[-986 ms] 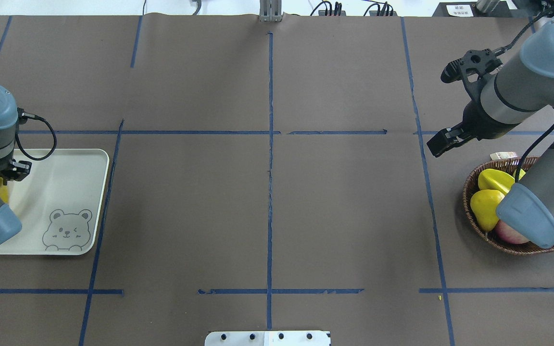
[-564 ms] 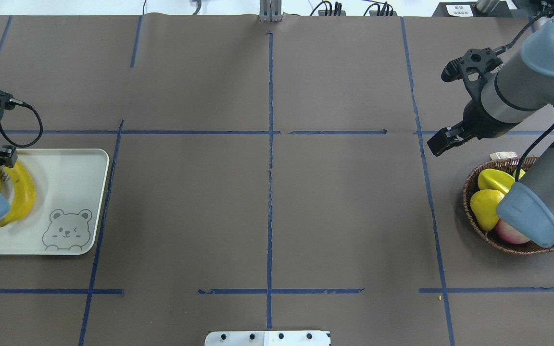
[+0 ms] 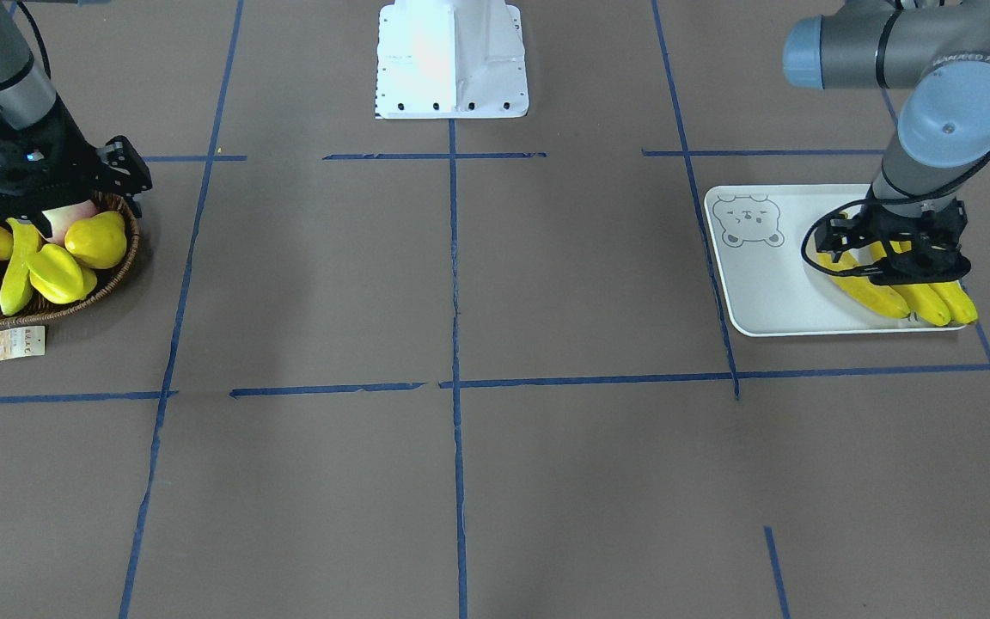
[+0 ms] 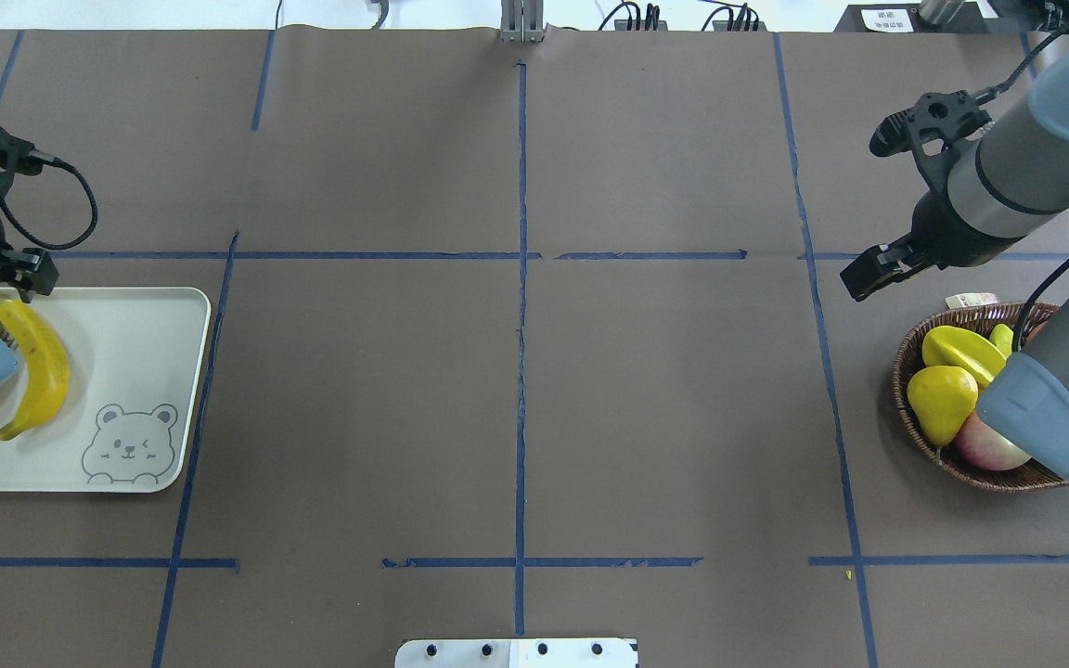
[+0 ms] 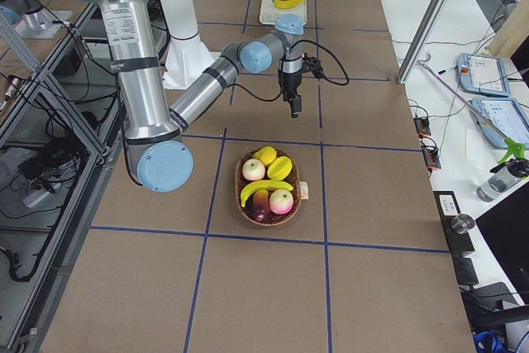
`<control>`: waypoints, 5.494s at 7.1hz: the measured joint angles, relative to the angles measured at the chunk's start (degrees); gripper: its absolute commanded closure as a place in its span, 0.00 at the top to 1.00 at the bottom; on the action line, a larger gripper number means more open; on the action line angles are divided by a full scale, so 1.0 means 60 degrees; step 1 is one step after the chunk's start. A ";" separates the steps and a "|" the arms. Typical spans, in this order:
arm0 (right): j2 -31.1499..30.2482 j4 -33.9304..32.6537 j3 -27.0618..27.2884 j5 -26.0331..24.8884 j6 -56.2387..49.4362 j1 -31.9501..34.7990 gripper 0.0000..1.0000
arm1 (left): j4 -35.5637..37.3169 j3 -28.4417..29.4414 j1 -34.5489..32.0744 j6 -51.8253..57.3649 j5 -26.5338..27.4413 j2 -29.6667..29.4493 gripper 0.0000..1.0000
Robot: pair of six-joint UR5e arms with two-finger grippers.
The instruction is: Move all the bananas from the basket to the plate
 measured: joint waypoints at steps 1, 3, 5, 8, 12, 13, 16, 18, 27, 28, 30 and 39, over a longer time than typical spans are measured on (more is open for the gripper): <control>-0.0672 0.0025 0.0361 0.0116 -0.0494 0.0249 1.00 | -0.0007 -0.0188 0.0141 -0.0623 -0.0484 -0.0263 1.00; -0.1791 0.0209 0.0650 0.0296 -0.1531 0.0680 0.99 | -0.0091 -0.0322 0.0639 -0.1738 -0.0730 -0.0570 1.00; -0.3176 0.2336 0.0281 0.0388 -0.1728 0.0764 0.99 | -0.0336 -0.0364 0.0944 -0.2360 -0.0745 -0.0626 1.00; -0.4387 0.5771 -0.0952 0.0780 -0.2108 0.0368 0.90 | -0.0399 -0.0392 0.1034 -0.2517 -0.0738 -0.0637 1.00; -0.4882 0.6311 -0.1454 0.0887 -0.4374 -0.0113 0.79 | -0.0402 -0.0393 0.1144 -0.2616 -0.0728 -0.0634 1.00; -0.4909 0.6321 -0.1595 0.0958 -0.4742 -0.0143 0.77 | -0.0402 -0.0389 0.1223 -0.2733 -0.0727 -0.0634 1.00; -0.4804 0.6319 -0.2083 0.1053 -0.4957 -0.0444 0.74 | -0.0402 -0.0375 0.1284 -0.2842 -0.0727 -0.0634 1.00; -0.4545 0.6325 -0.2442 0.1048 -0.5010 -0.0552 0.72 | -0.0402 -0.0373 0.1288 -0.2848 -0.0727 -0.0634 1.00; -0.4255 0.6348 -0.3108 0.0935 -0.5061 -0.0810 0.36 | -0.0402 -0.0372 0.1289 -0.2878 -0.0727 -0.0634 1.00; -0.4242 0.6344 -0.3112 0.0929 -0.5046 -0.0816 0.21 | -0.0402 -0.0367 0.1289 -0.2879 -0.0727 -0.0634 1.00; -0.4230 0.6353 -0.3114 0.0935 -0.5009 -0.0819 0.13 | -0.0402 -0.0361 0.1289 -0.2869 -0.0727 -0.0634 1.00; -0.4430 0.6259 -0.1930 0.1465 -0.4829 0.0700 0.04 | -0.0468 -0.0369 0.1301 -0.2885 -0.0727 -0.0667 1.00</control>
